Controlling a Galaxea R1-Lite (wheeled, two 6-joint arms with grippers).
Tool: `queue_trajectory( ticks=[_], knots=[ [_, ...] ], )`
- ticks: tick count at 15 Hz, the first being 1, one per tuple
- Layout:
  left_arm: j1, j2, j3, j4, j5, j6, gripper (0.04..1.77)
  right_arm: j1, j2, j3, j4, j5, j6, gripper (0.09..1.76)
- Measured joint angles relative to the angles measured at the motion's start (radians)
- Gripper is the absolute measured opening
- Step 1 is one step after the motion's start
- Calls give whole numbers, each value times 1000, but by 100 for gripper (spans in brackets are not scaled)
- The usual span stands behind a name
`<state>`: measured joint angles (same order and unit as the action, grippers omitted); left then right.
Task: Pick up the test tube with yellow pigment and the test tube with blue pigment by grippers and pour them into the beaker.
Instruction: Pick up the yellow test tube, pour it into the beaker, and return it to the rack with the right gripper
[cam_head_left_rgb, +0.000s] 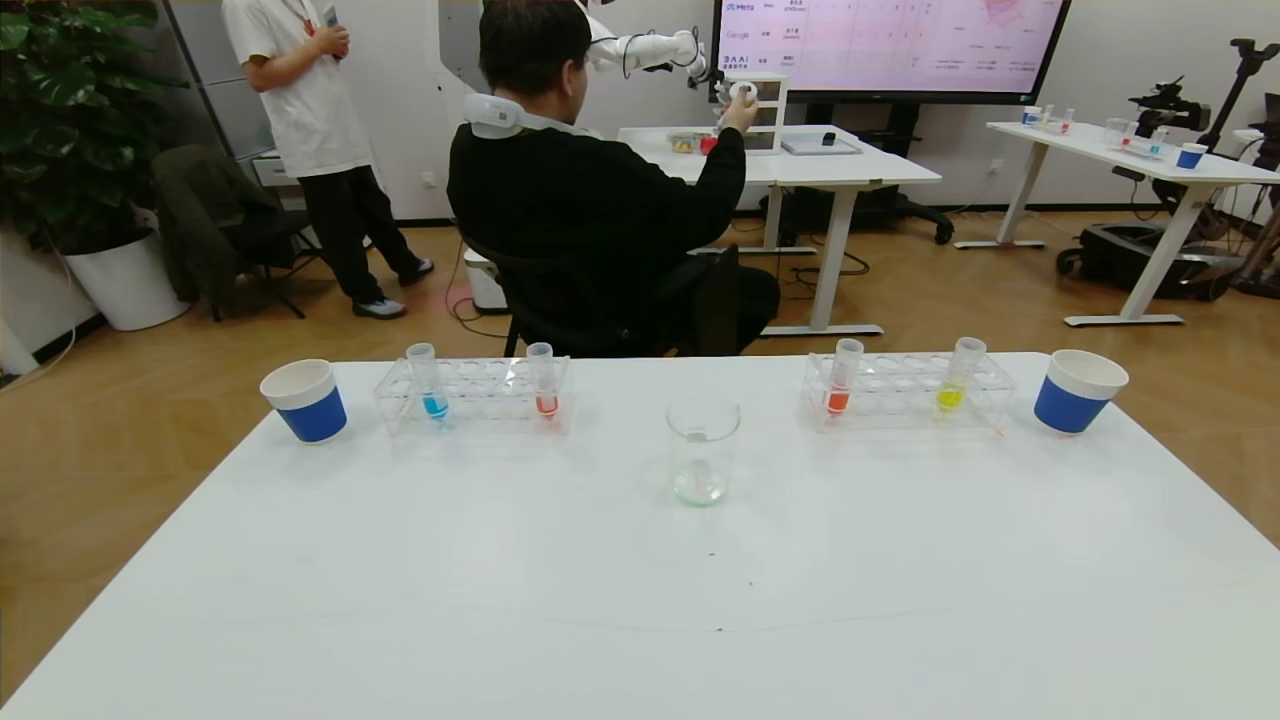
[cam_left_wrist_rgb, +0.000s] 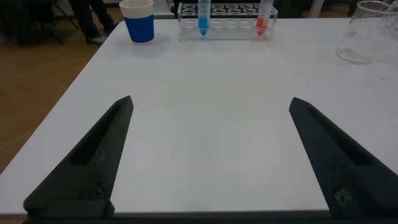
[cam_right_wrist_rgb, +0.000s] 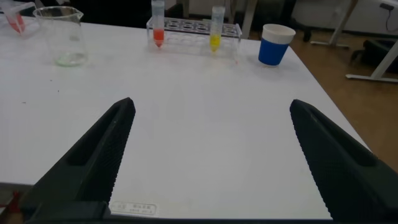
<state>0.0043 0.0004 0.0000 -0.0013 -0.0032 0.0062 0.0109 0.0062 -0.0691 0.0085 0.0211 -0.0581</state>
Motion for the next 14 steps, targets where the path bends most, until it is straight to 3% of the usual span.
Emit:
queue_trajectory(
  ticks=[5, 14],
  knots=[
    [0, 0, 0, 0, 0, -1, 175, 8, 207, -194, -80, 0, 20, 174],
    [0, 0, 0, 0, 0, 0, 175, 5, 937, -431, -563, 12, 29, 174]
  ],
)
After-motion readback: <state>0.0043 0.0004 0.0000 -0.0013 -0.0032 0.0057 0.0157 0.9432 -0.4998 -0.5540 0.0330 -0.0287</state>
